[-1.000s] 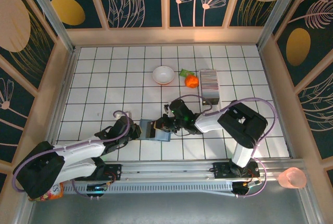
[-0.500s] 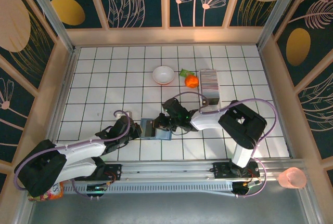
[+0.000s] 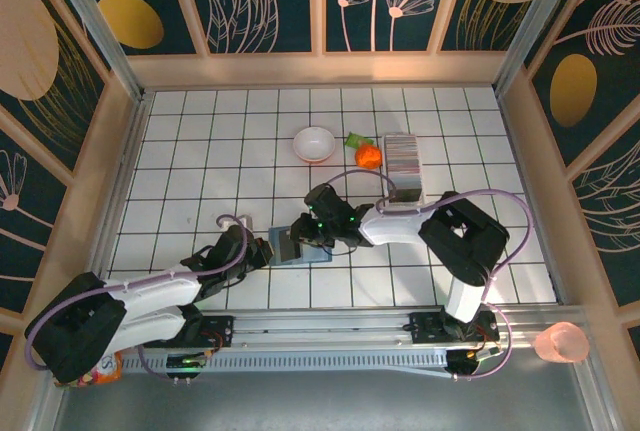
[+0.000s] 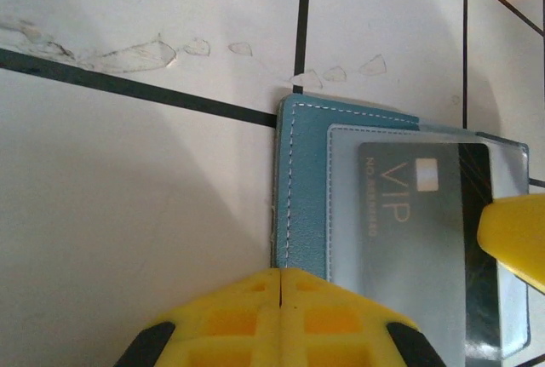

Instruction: Put the credit cards into the card holder

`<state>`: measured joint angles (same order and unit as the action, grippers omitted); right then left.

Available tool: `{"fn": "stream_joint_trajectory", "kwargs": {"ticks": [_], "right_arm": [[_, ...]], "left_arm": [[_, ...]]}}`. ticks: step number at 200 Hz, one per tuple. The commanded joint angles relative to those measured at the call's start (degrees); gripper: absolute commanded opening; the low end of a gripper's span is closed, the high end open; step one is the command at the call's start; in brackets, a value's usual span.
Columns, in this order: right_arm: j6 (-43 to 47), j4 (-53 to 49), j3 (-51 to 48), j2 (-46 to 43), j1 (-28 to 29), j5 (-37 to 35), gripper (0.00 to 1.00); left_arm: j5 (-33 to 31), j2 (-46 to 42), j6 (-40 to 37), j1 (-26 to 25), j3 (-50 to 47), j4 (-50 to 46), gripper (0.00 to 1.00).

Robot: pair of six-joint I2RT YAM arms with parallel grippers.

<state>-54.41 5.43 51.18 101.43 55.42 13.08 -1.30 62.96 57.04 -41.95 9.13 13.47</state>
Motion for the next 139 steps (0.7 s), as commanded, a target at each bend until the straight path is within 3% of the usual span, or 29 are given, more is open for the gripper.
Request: {"fn": "stream_joint_trajectory", "kwargs": {"ticks": [1, 30, 139], "right_arm": [[2.1, -6.8, 1.6, -2.1, 0.8, -5.9, 0.27], [2.5, -9.2, 1.4, -2.6, 1.6, -7.4, 0.3], [3.6, -10.6, 5.0, 1.5, 3.5, -7.4, 0.04]], "left_arm": [[3.4, 0.5, 0.6, -0.5, -2.0, -5.7, 0.05], [3.3, 1.0, 0.5, -0.5, -1.8, -5.7, 0.05], [3.9, 1.5, 0.4, -0.5, -2.0, -4.8, 0.05]]}}
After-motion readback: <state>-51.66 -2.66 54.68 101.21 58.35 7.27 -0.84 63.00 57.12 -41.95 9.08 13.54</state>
